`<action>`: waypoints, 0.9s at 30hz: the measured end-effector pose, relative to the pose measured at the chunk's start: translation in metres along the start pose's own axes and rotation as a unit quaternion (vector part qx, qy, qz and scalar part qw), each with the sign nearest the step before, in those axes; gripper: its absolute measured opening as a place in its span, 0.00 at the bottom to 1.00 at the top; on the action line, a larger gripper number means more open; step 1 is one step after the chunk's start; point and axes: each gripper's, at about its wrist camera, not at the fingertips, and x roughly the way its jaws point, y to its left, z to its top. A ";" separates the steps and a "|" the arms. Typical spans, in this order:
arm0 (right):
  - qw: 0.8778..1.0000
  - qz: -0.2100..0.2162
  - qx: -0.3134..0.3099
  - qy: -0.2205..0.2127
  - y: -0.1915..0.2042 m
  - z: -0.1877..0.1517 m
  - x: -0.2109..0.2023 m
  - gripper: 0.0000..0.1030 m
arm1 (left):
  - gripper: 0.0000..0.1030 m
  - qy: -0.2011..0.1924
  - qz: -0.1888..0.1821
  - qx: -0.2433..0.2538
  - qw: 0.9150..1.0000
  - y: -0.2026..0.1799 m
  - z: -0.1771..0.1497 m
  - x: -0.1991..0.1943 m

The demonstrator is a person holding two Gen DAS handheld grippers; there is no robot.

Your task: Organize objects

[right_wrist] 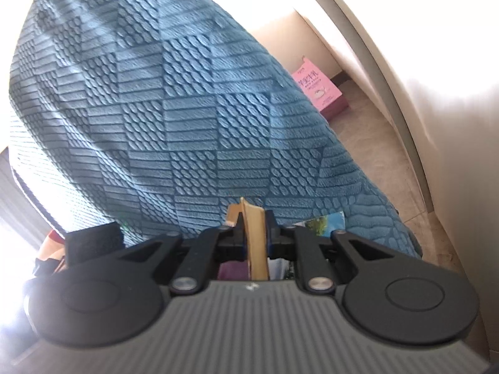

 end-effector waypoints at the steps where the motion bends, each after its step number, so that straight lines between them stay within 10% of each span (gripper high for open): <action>1: 1.000 -0.003 0.001 0.003 -0.003 -0.001 0.003 0.12 | 0.37 -0.004 -0.008 -0.007 1.000 0.003 -0.003 0.000; 17: 0.992 0.025 0.122 -0.006 -0.051 -0.021 0.017 0.13 | 0.30 -0.120 -0.158 -0.151 0.968 0.021 -0.050 -0.029; 27: 0.993 0.021 0.113 0.015 -0.035 -0.026 0.016 0.13 | 0.22 -0.125 -0.094 -0.189 0.970 0.006 -0.053 -0.011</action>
